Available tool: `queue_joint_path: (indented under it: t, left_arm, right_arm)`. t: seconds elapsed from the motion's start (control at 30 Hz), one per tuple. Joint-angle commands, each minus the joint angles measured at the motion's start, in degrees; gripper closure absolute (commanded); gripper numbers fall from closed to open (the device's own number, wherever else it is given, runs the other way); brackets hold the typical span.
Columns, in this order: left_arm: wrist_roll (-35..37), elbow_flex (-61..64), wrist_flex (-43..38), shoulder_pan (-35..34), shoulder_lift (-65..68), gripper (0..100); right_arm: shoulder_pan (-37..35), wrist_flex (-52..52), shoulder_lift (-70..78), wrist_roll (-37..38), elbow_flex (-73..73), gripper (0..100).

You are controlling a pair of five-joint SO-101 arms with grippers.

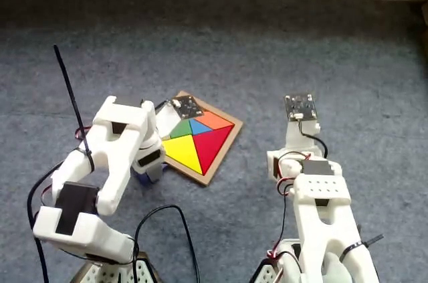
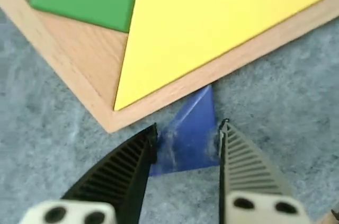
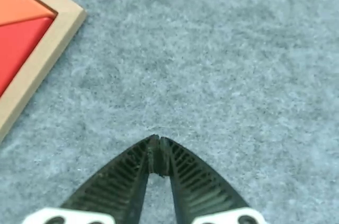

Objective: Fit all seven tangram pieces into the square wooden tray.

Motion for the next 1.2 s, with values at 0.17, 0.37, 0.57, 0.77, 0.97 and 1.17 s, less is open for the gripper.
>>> queue_joint_path:
  t: [0.17, 0.37, 0.57, 0.77, 0.97, 1.17]
  left_arm:
    - [1.1, -5.8, 3.4, 0.0, 5.4, 83]
    - [1.1, -6.0, 4.0, 0.1, 6.4, 99]
    - [1.4, -7.9, 9.9, 0.1, 1.7, 100]
    - [1.5, -7.9, 13.1, -1.4, -15.2, 100]
    - [1.1, -7.8, 21.4, -7.1, -24.7, 80]
    - [-6.4, -3.5, 19.1, -14.5, -24.7, 75]
  right_arm:
    - [0.7, -1.1, -1.6, -0.2, -0.1, 98.9]
    - [0.7, -1.1, -1.6, -0.2, -0.1, 98.9]
    - [0.7, -1.1, -1.6, -0.2, -0.1, 98.9]
    - [0.7, -1.1, -1.6, -0.2, -0.1, 98.9]
    - [0.8, -1.1, -1.6, -0.2, -0.1, 98.9]
    - [0.8, -1.1, -1.6, -0.2, -0.1, 98.9]
